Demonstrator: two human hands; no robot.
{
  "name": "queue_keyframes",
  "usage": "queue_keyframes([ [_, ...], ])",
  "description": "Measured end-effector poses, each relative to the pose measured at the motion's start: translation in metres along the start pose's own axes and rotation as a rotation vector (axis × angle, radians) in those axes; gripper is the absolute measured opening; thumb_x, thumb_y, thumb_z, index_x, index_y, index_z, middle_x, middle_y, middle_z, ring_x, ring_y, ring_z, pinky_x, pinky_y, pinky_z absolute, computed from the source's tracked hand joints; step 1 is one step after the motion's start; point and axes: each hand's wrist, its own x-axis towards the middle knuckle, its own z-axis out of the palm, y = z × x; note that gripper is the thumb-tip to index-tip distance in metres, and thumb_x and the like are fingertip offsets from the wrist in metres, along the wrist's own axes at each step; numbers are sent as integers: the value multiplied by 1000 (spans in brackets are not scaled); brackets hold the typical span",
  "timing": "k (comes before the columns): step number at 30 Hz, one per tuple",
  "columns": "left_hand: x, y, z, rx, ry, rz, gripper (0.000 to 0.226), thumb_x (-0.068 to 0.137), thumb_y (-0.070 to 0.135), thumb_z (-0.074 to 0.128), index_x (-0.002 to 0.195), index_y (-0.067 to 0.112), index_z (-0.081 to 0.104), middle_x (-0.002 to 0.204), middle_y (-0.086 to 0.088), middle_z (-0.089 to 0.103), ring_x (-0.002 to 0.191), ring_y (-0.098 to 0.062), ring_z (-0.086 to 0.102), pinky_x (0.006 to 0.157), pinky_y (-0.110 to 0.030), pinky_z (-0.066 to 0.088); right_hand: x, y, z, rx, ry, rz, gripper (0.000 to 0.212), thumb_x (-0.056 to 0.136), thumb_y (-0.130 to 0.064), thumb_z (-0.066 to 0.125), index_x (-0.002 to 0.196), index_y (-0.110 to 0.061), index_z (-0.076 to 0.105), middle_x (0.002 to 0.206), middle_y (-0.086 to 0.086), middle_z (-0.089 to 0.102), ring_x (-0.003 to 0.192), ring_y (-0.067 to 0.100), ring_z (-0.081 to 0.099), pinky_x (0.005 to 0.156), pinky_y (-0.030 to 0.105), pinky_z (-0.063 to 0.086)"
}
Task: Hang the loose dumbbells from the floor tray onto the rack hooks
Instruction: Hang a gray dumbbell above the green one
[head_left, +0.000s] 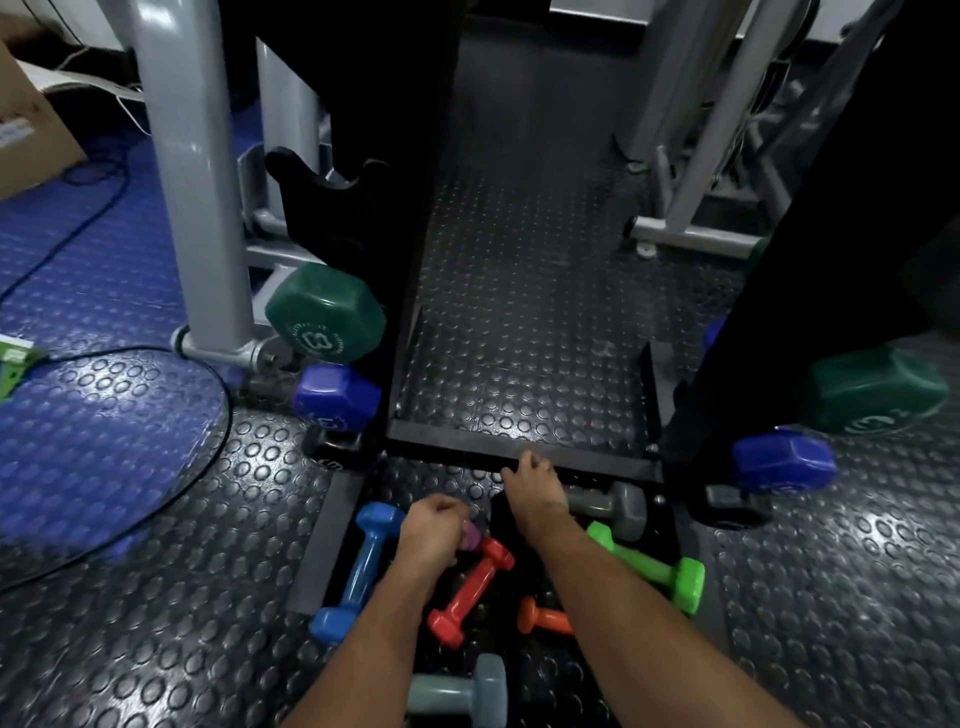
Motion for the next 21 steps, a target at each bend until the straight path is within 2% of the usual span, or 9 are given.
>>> queue_keyframes([
  [3,-2,3,1,20,-11,-4,11,86,18,62,93,12,67,74,-10,73,61,-20,60,53,-24,37,-20,0,-5,-65,1,-80,43,101,-13,54,144,-12,49,139,20,49,123,37,52,100,42,47],
  [5,-4,3,0,15,-14,-13,8,91,15,61,95,11,66,71,-6,71,59,-19,60,54,-25,36,-36,7,-15,-23,-1,-135,57,94,-16,67,146,-14,44,140,19,47,124,37,51,99,43,48],
  [8,-14,6,0,-17,-16,-48,12,93,19,59,98,10,66,73,-8,69,56,-19,56,52,-23,37,-61,36,-47,216,-19,-104,88,75,-25,88,147,-26,36,142,16,42,126,40,50,96,49,53],
  [10,-26,7,0,-30,-26,-104,20,97,24,57,101,8,67,77,-10,67,58,-19,55,53,-25,41,-79,58,-71,401,34,-62,93,69,-31,91,143,-30,34,138,11,45,120,36,57,94,48,55],
  [12,-40,8,1,-71,-47,-192,33,101,33,54,105,2,67,81,-11,64,62,-21,56,57,-28,45,-97,74,-94,547,110,-49,89,64,-40,92,134,-33,37,126,5,52,106,29,63,90,42,57],
  [14,-54,12,2,-190,-112,-302,44,103,41,51,107,-1,63,82,-13,66,65,-23,60,58,-30,49,-107,79,-113,632,152,-44,80,64,-48,88,127,-31,41,115,-1,53,101,23,61,86,37,52],
  [17,-78,24,6,-418,-244,-406,57,102,50,48,106,-5,62,99,-26,71,85,-35,69,72,-45,58,-123,67,-144,691,162,-47,90,62,-57,84,137,-24,46,122,-2,54,110,21,57,90,36,50],
  [19,-91,32,7,-626,-290,-458,66,97,54,55,113,-10,63,103,-30,72,90,-39,70,78,-51,58,-135,49,-160,660,158,-131,95,62,-56,85,141,-20,46,126,-1,51,112,20,55,94,35,51],
  [21,-105,44,4,-800,-318,-432,60,90,49,66,110,-7,68,101,-27,74,87,-38,74,81,-51,59,-149,28,-174,592,152,-236,91,63,-53,87,138,-21,46,125,-2,48,112,20,55,95,37,52],
])
